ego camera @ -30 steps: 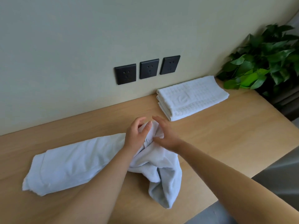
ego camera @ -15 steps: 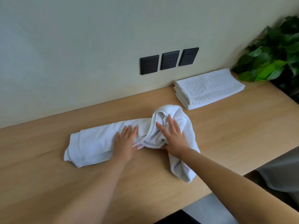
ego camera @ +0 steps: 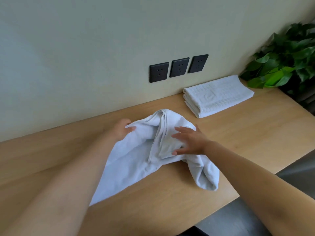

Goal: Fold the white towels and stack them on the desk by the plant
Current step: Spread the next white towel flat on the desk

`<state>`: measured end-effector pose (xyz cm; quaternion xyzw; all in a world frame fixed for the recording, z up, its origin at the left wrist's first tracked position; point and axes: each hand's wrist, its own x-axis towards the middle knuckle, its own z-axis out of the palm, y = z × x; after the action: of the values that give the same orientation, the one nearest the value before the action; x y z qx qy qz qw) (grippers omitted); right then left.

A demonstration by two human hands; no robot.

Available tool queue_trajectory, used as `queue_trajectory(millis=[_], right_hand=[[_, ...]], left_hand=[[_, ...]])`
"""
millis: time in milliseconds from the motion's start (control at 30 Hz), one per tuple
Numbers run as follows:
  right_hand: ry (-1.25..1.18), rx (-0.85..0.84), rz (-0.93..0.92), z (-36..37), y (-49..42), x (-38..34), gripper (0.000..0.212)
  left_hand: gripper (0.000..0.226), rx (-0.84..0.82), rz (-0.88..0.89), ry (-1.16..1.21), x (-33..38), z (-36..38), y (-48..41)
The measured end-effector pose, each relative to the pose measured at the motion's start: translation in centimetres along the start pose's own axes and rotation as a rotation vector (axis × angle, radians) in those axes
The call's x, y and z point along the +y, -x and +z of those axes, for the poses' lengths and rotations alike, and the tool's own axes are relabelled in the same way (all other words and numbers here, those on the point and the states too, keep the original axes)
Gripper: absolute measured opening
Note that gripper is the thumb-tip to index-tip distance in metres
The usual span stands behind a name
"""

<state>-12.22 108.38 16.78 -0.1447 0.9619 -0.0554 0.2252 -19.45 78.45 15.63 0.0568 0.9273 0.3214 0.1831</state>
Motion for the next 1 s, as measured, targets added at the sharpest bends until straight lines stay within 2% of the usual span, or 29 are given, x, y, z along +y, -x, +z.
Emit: queue_trajectory(millis=[67,100,133,167,233,300,367,467,633,833,900,1000], right_hand=[[-0.032,0.073,-0.048,-0.2,-1.5,-0.9,0.088],[-0.046,0.126,-0.074,-0.2,-2.5,-1.5,0.089],[-0.049,0.167,-0.101,-0.2,-3.5,-2.2,0.083],[-0.034,0.179,-0.125,-0.1,-4.6,-2.9,0.072],[0.023,0.128,-0.153,0.4,-7.1,-4.5,0.055],[0.054,0.031,-0.103,1.5,-9.2,-6.1,0.055],[0.086,-0.061,-0.027,3.0,-10.9,-7.0,0.057],[0.130,-0.103,0.006,4.9,-12.2,-7.2,0.057],[0.140,-0.083,-0.013,5.0,-13.4,-6.5,0.056],[0.138,-0.050,-0.050,4.9,-12.5,-6.5,0.056],[0.122,-0.009,-0.068,5.0,-10.9,-6.5,0.059],[0.065,0.000,-0.044,5.3,-7.5,-6.6,0.068]], left_hand=[[0.033,0.423,-0.064,-0.349,0.0,1.5,-0.5],[0.035,0.556,-0.015,-0.394,0.6,2.7,-0.2],[0.034,0.638,0.070,-0.375,1.3,4.2,0.3],[0.032,0.648,0.140,-0.337,1.9,5.7,0.9],[0.035,0.520,0.141,-0.285,1.7,9.1,1.7],[0.052,0.317,-0.007,-0.265,0.6,11.1,2.3],[0.064,0.214,-0.146,-0.359,-2.0,12.4,2.2],[0.057,0.243,-0.149,-0.431,-5.1,12.9,2.1],[0.055,0.217,-0.155,-0.455,-5.3,12.6,1.2],[0.065,0.108,-0.185,-0.450,-4.8,12.0,1.3],[0.070,0.076,-0.204,-0.407,-4.0,11.7,1.6],[0.053,0.110,-0.186,-0.172,-2.2,11.8,2.3]])
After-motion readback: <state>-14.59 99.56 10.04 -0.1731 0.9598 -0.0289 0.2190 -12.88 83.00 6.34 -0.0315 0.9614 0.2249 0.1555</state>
